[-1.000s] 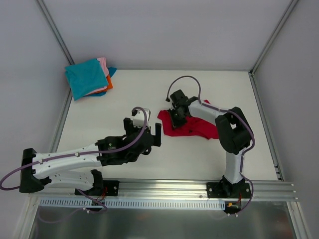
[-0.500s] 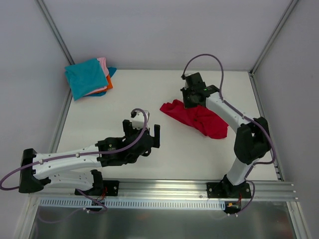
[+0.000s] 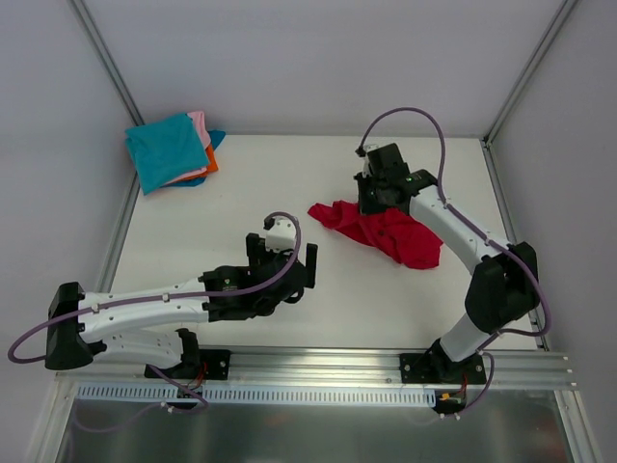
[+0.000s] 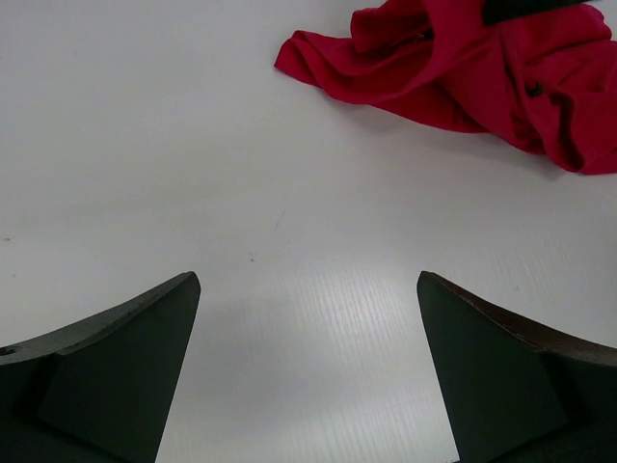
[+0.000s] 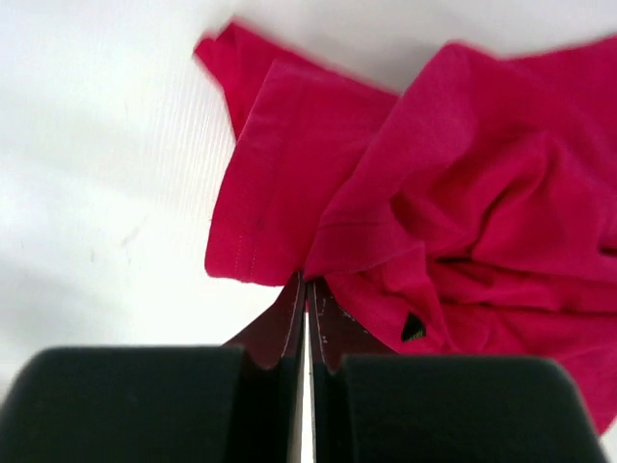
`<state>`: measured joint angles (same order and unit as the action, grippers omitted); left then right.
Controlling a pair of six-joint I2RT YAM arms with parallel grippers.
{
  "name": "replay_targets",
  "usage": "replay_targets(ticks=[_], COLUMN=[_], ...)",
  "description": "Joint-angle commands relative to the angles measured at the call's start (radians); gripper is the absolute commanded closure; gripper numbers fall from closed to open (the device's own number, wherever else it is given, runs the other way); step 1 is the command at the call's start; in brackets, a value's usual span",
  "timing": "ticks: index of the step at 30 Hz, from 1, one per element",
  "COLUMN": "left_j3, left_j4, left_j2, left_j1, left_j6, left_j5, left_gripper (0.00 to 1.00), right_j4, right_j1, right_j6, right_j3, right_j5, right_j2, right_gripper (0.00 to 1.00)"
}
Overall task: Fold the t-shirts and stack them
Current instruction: Flatten out the tshirt
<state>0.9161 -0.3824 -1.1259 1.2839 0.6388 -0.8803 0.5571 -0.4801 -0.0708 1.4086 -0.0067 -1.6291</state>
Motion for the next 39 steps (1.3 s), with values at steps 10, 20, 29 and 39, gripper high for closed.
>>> replay_targets(ticks=[10, 20, 29, 39], left_j3=[0.038, 0.010, 0.006, -0.011], left_j4=[0.005, -0.016, -0.021, -0.015], left_j2=[-0.048, -0.008, -0.002, 0.000], left_j1=[0.012, 0.012, 0.012, 0.012], left_j6=[0.019, 0.038, 0.041, 0.036], left_j5=[-0.013, -0.016, -0.017, -0.022], left_gripper=[0.01, 0.01, 0.01, 0.01], right_j4=[-0.124, -0.143, -0.123, -0.118], right_j1=[-0.112, -0.115, -0.140, -0.184], right_j6=[0.104, 0.106, 0.115, 0.141], right_j3=[-0.246, -0.235, -0.168, -0.102], right_j5=[-0.161, -0.156, -0.142, -0.134], right_j2=[-0.011, -0.049, -0.092, -0.147], right_gripper=[0.86, 0.66, 0.56, 0.55])
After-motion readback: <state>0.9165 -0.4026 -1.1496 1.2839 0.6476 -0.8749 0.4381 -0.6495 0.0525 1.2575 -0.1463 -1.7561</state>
